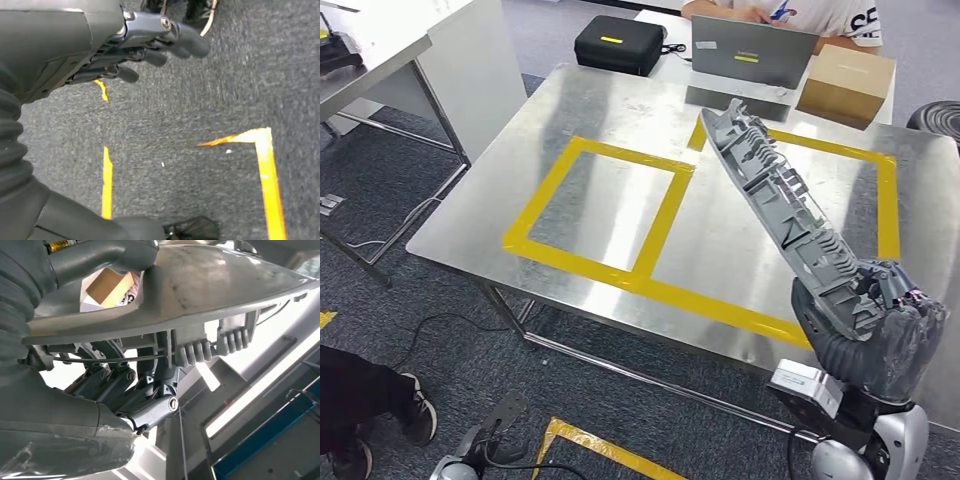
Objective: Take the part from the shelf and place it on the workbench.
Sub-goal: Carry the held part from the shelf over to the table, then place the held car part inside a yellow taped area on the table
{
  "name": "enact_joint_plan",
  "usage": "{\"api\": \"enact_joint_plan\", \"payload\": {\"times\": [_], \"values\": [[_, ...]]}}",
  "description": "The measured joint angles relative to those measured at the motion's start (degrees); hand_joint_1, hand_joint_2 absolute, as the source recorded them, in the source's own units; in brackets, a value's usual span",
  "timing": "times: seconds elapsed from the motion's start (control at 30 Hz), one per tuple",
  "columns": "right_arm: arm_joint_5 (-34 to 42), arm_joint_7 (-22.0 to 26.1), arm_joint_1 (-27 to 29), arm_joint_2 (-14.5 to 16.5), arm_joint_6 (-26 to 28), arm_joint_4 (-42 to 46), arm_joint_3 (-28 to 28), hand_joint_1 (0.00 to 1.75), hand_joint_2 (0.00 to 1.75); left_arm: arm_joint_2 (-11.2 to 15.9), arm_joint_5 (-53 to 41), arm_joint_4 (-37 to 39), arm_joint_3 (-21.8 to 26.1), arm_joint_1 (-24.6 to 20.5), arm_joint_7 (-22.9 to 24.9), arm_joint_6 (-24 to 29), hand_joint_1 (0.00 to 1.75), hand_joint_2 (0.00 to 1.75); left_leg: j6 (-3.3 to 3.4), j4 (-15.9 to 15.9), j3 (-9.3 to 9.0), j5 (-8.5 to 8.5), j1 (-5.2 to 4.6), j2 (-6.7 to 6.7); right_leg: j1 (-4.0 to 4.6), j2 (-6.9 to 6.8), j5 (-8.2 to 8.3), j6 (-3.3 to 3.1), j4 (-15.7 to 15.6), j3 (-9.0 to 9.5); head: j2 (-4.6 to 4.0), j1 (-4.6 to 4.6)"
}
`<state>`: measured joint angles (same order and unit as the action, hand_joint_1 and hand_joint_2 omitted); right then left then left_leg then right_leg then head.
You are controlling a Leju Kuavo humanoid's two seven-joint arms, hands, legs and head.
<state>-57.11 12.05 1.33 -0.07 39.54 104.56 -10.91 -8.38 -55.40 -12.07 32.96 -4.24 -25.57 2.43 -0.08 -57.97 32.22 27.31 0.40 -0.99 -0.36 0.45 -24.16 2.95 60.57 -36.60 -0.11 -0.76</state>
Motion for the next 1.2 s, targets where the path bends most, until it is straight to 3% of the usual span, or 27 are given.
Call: {"api": "enact_joint_plan", "payload": {"times": [0.1, 0.17, 0.27, 0.3, 0.33, 0.37, 0.43, 0.47, 0.53, 0.6, 0.67, 0.77, 0.8, 0.83, 0.87, 0.93, 0.97, 1.03, 1.13, 1.2], "values": [[0.0, -0.7, -0.4, -0.1, 0.0, -0.3, -0.2, 1.75, 1.75, 0.0, 0.0, 0.0, 0.0, -0.2, 0.5, 0.2, 0.0, 1.75, -0.65, 0.0, 0.09, 0.26, -0.01, 0.08, 0.05, 0.18, -0.81, -1.08, -0.7, 0.5, 0.01, -0.37], [-0.1, -1.1, -0.6, -0.1, 0.0, -0.5, -0.3, 1.75, 1.75, -0.1, 0.0, 0.0, 0.0, -0.3, 0.9, 0.5, 0.0, 1.75, -1.18, -2.4, 1.13, 1.73, 0.01, 0.2, -0.18, 0.09, -1.02, -1.84, -1.0, 0.93, 0.01, -0.62], [-0.2, -1.3, -1.1, -0.1, 0.0, -0.6, -0.6, 1.75, 1.75, -0.3, 0.0, 0.0, 0.0, -0.5, 1.4, 0.9, 0.0, 1.75, -1.66, -13.3, 7.14, 5.99, 0.14, 0.32, -0.3, -0.01, -1.38, -2.49, -1.2, 1.29, 0.01, -0.86], [-0.2, -1.3, -1.2, -0.1, 0.0, -0.7, -0.8, 1.75, 1.75, -0.3, 0.0, 0.0, 0.0, -0.5, 1.5, 1.0, 0.0, 1.75, -1.71, -15.9, 8.82, 6.36, 0.18, 0.32, -0.3, 0.02, -1.5, -2.56, -1.2, 1.42, 0.01, -0.86], [-0.2, -1.4, -1.2, -0.1, 0.0, -0.9, -0.9, 1.75, 1.75, -0.3, 0.0, 0.0, 0.0, -0.5, 1.7, 1.1, 0.0, 1.75, -1.69, -16.4, 9.49, 5.53, 0.19, 0.33, -0.31, 0.06, -1.63, -2.56, -1.2, 1.61, 0.01, -0.85], [-0.2, -1.5, -1.3, -0.1, 0.0, -1.0, -1.0, 1.75, 1.75, -0.3, 0.0, 0.0, 0.0, -0.5, 1.7, 1.2, 0.0, 1.75, -1.63, -14.6, 9.06, 3.62, 0.2, 0.33, -0.33, 0.11, -1.79, -2.49, -1.2, 1.87, 0.01, -0.86], [-0.3, -1.8, -1.4, -0.1, 0.0, -1.1, -1.2, 1.75, 1.75, -0.3, -0.2, 0.0, 0.0, -0.6, 1.8, 1.2, 0.0, 1.75, -1.52, -7.2, 6.08, -1.0, 0.19, 0.4, -0.32, 0.19, -2.19, -2.06, -1.1, 2.41, 0.01, -0.85], [-0.3, -1.8, -1.7, -0.1, 0.0, -1.2, -1.3, 1.75, 1.75, -0.4, -0.2, 0.0, -0.1, -0.7, 1.8, 1.1, 0.0, 1.75, -1.44, -3.8, 4.68, -2.3, 0.18, 0.41, -0.22, 0.24, -2.37, -1.77, -1.0, 2.47, 0.01, -0.87], [-0.6, -2.0, -2.1, -0.1, 0.0, -1.3, -1.5, 1.75, 1.75, -0.6, -0.3, 0.0, -0.1, -0.8, 1.7, 0.8, 0.0, 1.75, -1.16, -0.8, 3.57, -2.61, 0.1, 0.4, 0.03, 0.31, -2.48, -1.2, -1.1, 2.38, 0.01, -0.82], [-1.2, -2.3, -2.5, -0.1, -0.1, -1.5, -1.7, 1.75, 1.75, -0.6, -0.4, 0.0, -0.1, -0.8, 1.4, 0.3, 0.0, 1.75, -0.54, -0.5, 3.58, -2.51, 0.15, 0.34, 0.03, 0.27, -2.52, -0.66, -1.4, 2.3, 0.01, -0.75], [-1.8, -2.5, -2.8, -0.2, -0.1, -1.8, -1.9, 1.75, 1.75, -0.6, -0.6, 0.0, -0.1, -0.8, 1.1, 0.0, 0.0, 1.75, 0.21, -0.4, 3.34, -2.45, 0.33, 0.32, -0.02, 0.11, -3.88, -0.15, 0.6, 1.39, 0.01, -0.48], [-2.2, -2.7, -3.4, -0.2, -0.1, -2.4, -2.3, 1.75, 1.75, -0.5, -0.9, 0.0, -0.4, -0.8, 0.9, -0.3, 0.0, 1.75, 0.89, -0.3, 3.12, -2.22, 0.28, 0.31, -0.05, 0.0, -8.59, 0.22, 11.4, -3.94, 0.01, -0.14], [-2.2, -2.7, -3.4, -0.2, -0.1, -2.5, -2.4, 1.75, 1.75, -0.5, -1.0, 0.0, -0.5, -0.7, 0.8, -0.4, 0.0, 1.75, 0.99, -0.3, 3.05, -2.13, 0.22, 0.3, -0.06, 0.01, -9.33, 0.25, 14.4, -5.7, 0.01, -0.14], [-2.2, -2.7, -3.5, -0.2, -0.1, -2.7, -2.5, 1.75, 1.75, -0.5, -1.0, 0.0, -0.7, -0.7, 0.8, -0.4, 0.0, 1.75, 1.04, -0.4, 2.91, -2.01, 0.18, 0.27, -0.05, 0.01, -8.93, 0.23, 15.5, -6.57, 0.01, -0.11], [-2.3, -2.8, -3.5, -0.3, -0.1, -2.9, -2.6, 1.75, 1.75, -0.5, -1.0, 0.0, -0.9, -0.7, 0.8, -0.4, 0.0, 1.75, 1.05, -0.4, 2.68, -1.87, 0.15, 0.22, -0.05, 0.0, -7.42, 0.15, 14.3, -6.28, 0.01, -0.11], [-2.6, -2.9, -3.8, -0.4, -0.3, -3.3, -2.7, 1.75, 1.75, -0.5, -1.0, 0.0, -1.1, -0.7, 0.8, -0.5, 0.0, 1.75, 0.81, -0.4, 2.0, -1.44, 0.16, 0.1, -0.05, 0.0, -2.94, -0.08, 6.7, -2.99, 0.01, -0.1], [-3.0, -3.1, -4.2, -0.4, -0.4, -3.5, -2.9, 1.75, 1.75, -0.5, -1.0, 0.0, -1.1, -0.7, 0.8, -0.6, 0.0, 1.75, 0.6, -0.4, 1.77, -1.24, 0.08, 0.08, 0.02, 0.02, -1.53, -0.2, 3.0, -1.09, 0.01, -0.1], [-4.5, -3.6, -5.0, -0.4, -0.6, -3.9, -3.2, 1.75, 1.75, -0.5, -1.0, 0.0, -1.2, -0.8, 0.8, -0.8, 0.0, 1.75, 0.03, -0.4, 1.71, -1.15, -0.05, 0.08, 0.19, 0.11, -0.97, -0.51, -0.5, 0.79, 0.01, -0.22], [-7.6, -5.2, -6.3, -0.5, -1.1, -4.7, -3.6, 1.75, 1.75, -0.5, -1.1, 0.0, -1.3, -0.9, 0.8, -1.0, 0.0, 1.75, -0.9, -0.4, 1.88, -1.04, -0.03, 0.15, 0.15, 0.2, -1.03, -1.36, -1.1, 1.02, 0.01, -0.4], [-9.4, -6.1, -7.3, -0.5, -1.3, -5.3, -3.7, 1.75, 1.75, -0.4, -1.1, 0.0, -1.4, -1.0, 0.8, -1.1, 0.0, 1.75, -1.55, -3.7, 3.4, 0.98, -0.03, 0.25, -0.15, 0.11, -0.94, -1.99, -1.4, 1.28, 0.01, -0.59]]}}
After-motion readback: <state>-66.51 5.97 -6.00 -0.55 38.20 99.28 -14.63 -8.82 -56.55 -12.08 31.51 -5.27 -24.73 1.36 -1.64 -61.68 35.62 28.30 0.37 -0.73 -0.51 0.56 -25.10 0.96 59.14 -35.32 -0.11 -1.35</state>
